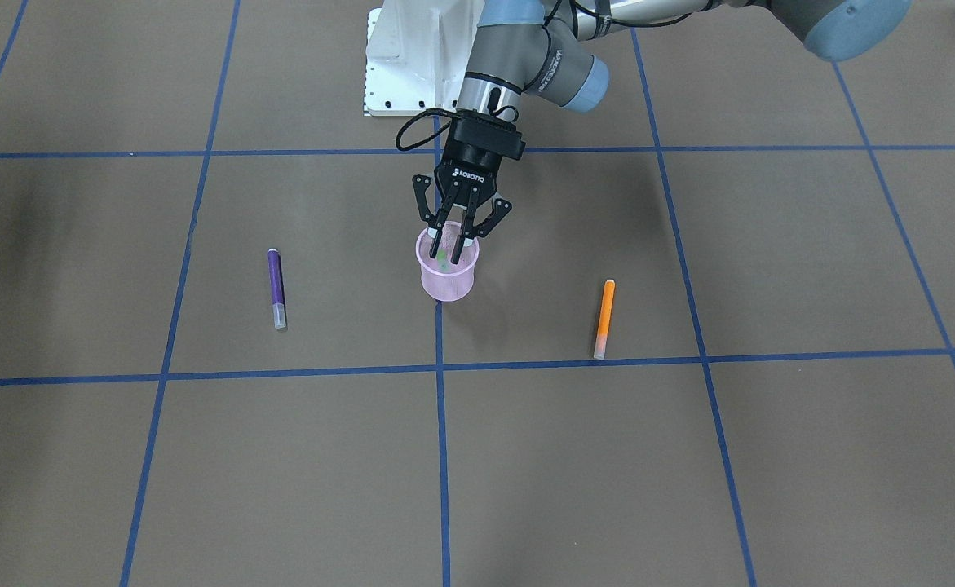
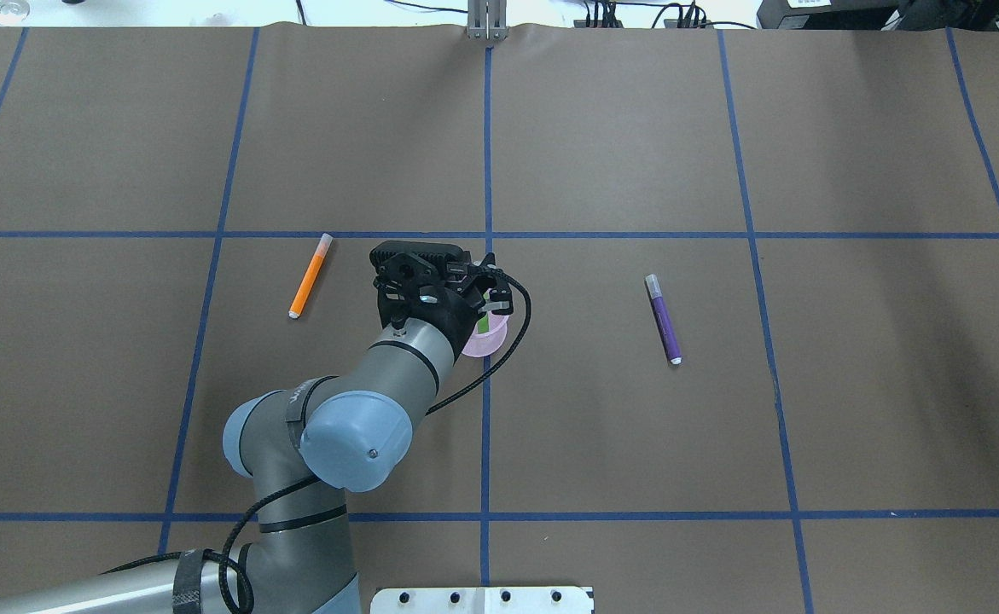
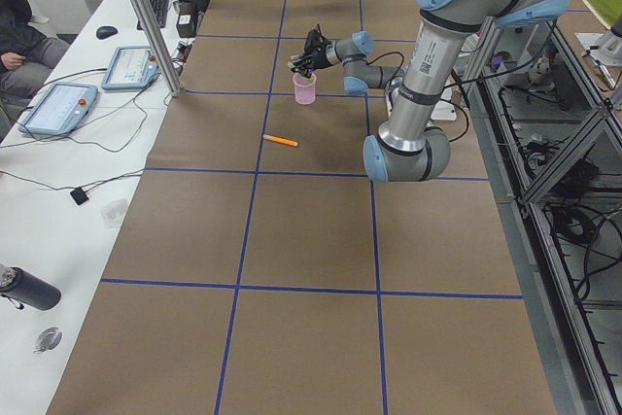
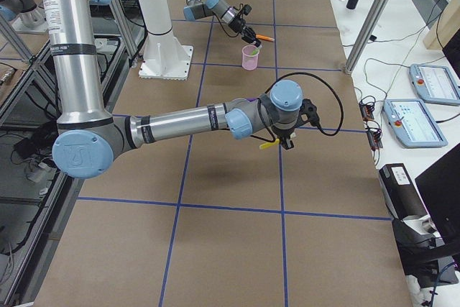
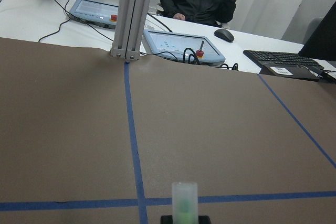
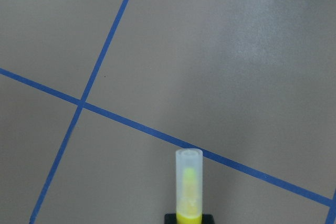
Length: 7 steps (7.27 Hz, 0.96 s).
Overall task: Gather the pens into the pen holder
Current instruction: 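Drop the green marker into the cup while the right arm brings the yellow highlighter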
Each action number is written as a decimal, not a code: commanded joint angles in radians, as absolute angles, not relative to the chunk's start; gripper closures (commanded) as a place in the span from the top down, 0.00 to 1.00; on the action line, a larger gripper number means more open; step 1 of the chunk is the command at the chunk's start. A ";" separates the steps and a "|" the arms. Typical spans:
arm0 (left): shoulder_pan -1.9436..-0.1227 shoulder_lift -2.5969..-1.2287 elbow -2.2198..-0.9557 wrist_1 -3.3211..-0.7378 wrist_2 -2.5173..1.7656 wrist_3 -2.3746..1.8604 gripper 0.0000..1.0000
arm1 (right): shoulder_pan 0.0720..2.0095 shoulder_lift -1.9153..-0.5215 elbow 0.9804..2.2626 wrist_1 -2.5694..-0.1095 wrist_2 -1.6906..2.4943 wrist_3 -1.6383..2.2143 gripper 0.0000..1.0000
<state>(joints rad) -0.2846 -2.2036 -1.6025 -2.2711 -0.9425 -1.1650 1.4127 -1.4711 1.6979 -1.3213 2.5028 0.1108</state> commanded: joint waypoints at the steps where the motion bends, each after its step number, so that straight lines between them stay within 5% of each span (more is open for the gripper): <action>1: -0.285 -2.206 -1.615 -2.267 -0.945 -1.161 0.99 | 1.396 -1.451 1.755 -1.315 2.499 0.135 0.00; 5: -0.395 -2.195 -1.744 -2.131 -1.230 -1.236 0.99 | 1.264 -1.203 1.819 -1.312 2.485 0.434 0.00; 7: -0.596 -2.200 -1.813 -1.838 -1.657 -1.233 0.99 | 1.179 -1.169 1.895 -1.310 2.354 0.486 0.00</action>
<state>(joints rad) -0.4756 -2.1969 -1.7788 -2.0068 -1.3961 -1.2304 1.2407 -1.1927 1.8420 -1.3113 2.4463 0.4430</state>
